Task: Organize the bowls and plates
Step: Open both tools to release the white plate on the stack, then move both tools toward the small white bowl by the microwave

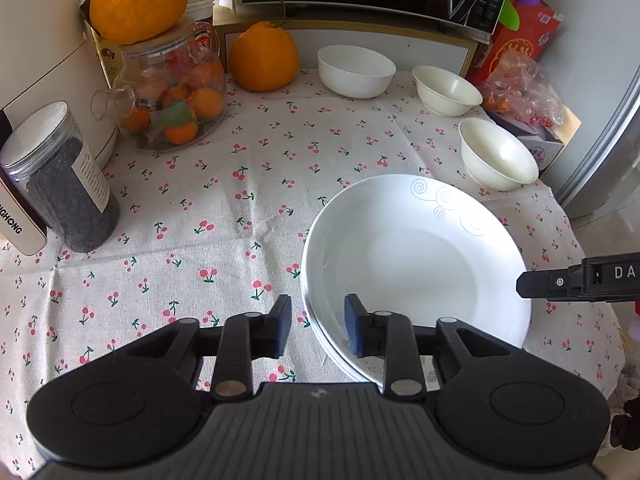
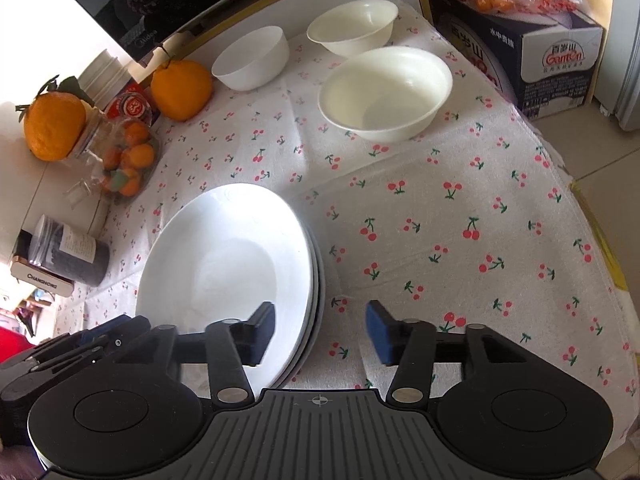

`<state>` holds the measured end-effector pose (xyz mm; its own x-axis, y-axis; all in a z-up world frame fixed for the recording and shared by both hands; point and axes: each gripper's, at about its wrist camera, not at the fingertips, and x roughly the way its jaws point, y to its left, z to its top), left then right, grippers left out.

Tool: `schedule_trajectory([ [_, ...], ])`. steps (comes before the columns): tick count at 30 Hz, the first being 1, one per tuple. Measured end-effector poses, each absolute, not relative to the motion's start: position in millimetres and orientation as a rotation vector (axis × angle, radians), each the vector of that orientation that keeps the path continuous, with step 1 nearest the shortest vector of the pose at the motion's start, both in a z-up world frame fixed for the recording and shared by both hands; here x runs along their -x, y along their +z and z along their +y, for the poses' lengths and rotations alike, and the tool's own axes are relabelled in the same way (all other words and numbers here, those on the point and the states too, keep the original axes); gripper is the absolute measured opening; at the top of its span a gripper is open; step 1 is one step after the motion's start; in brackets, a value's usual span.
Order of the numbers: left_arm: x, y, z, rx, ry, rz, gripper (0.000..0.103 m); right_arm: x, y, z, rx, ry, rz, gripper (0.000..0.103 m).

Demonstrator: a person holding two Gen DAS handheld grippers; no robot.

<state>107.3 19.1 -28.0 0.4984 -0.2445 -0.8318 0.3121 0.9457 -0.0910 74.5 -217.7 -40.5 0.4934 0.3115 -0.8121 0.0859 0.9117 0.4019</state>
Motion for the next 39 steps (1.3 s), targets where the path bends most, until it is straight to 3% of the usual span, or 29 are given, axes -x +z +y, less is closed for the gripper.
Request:
schedule_trajectory([
  [5, -108, -26, 17, -0.044, -0.33, 0.987, 0.045, -72, -36, -220, -0.388, 0.152, 1.018, 0.067],
  [15, -112, -20, 17, 0.005, -0.304, 0.974, 0.089, -69, -24, -212, -0.294, 0.185, 0.928, 0.077],
  [18, -112, -16, 14, 0.02, -0.293, 0.965, 0.094, -69, -19, -207, -0.26, 0.193, 0.898, 0.083],
  [24, -120, -9, 10, 0.035, -0.276, 0.968, 0.099, -75, -6, -200, -0.207, 0.204, 0.852, 0.087],
  [39, -168, 15, 0, 0.029, -0.247, 0.916, 0.102, -124, 25, -205, -0.186, 0.22, 0.77, 0.088],
])
